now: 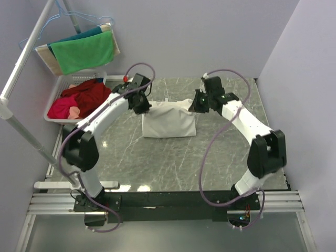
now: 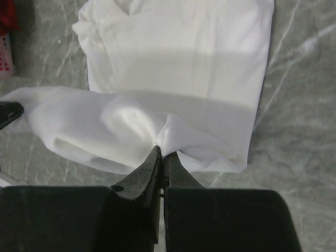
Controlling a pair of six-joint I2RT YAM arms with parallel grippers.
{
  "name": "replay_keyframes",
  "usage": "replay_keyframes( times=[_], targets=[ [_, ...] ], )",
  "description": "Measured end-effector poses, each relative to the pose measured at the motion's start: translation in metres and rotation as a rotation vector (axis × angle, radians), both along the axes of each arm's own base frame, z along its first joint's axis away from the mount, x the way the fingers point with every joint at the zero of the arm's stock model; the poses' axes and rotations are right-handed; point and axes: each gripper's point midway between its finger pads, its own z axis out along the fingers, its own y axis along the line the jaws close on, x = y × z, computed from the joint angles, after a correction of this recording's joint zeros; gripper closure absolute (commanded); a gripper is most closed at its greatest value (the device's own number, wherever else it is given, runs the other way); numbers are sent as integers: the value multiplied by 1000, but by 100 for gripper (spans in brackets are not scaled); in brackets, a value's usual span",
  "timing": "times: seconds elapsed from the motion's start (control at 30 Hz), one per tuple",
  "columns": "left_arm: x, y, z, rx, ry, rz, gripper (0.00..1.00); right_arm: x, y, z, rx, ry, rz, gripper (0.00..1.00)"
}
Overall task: Fold and stack the t-shirts
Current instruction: Fold the tshirt
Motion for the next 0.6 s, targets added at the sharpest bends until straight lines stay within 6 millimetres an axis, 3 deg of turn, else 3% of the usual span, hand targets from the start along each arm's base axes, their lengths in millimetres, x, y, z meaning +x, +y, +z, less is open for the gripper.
replay_keyframes(
  times=[0.1,0.23,0.43,0.5,0.53,0.6],
  targets=[
    [38,-4,-6,23,-14,-10,99,33,7,-5,-2,-3,-4,100],
    [80,-4,-32,57,1,-15,99,75,15,-22,-12,7,-8,100],
    [111,6,-76,92,59,-13,95,121,22,-53,-15,37,-12,100],
    [115,11,-85,96,75,-11,86,127,22,-64,-11,58,-14,88],
    [117,13,-88,97,80,-15,64,130,22,-68,-8,66,-18,74],
    [123,16,-92,95,79,-16,50,135,22,-73,6,80,-24,67]
  ],
)
